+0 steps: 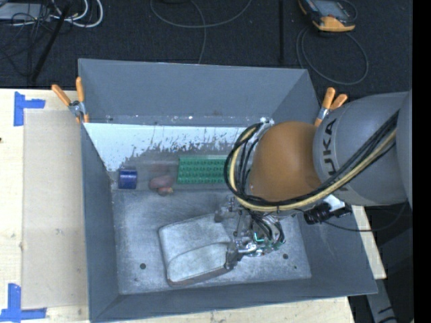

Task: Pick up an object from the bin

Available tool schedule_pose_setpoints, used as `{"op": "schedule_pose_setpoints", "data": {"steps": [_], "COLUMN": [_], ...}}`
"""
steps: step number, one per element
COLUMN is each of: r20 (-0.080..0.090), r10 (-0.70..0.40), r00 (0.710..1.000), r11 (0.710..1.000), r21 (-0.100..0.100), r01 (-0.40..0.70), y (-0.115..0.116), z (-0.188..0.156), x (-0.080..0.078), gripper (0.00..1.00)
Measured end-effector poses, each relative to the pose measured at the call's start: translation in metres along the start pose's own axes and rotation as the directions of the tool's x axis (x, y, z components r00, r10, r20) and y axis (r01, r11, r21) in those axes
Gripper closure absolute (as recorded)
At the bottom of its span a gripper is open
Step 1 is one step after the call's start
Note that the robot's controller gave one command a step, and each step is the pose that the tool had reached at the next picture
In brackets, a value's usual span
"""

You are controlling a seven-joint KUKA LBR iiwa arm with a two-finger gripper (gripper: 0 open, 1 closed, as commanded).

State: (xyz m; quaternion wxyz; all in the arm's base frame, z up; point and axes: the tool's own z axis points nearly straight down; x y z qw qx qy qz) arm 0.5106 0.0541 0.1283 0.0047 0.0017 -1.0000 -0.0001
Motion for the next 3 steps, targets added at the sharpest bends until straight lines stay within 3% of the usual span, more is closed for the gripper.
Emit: {"op": "schedule_pose_setpoints", "data": {"steps": [1, 2, 3], "r20": [0.011, 0.022, 0.017], "r10": [-0.05, -0.051, -0.353], "r00": [0.999, 0.998, 0.936], "r11": [0.999, 0.999, 0.936], "r21": [0.0, 0.0, 0.007], "r01": [0.05, 0.051, 0.353], "y": [-0.12, -0.117, -0.126], "z": [0.058, 0.054, -0.151], "x": [-0.024, -0.027, -0.061], "gripper": [0.0, 1.0, 1.0]}}
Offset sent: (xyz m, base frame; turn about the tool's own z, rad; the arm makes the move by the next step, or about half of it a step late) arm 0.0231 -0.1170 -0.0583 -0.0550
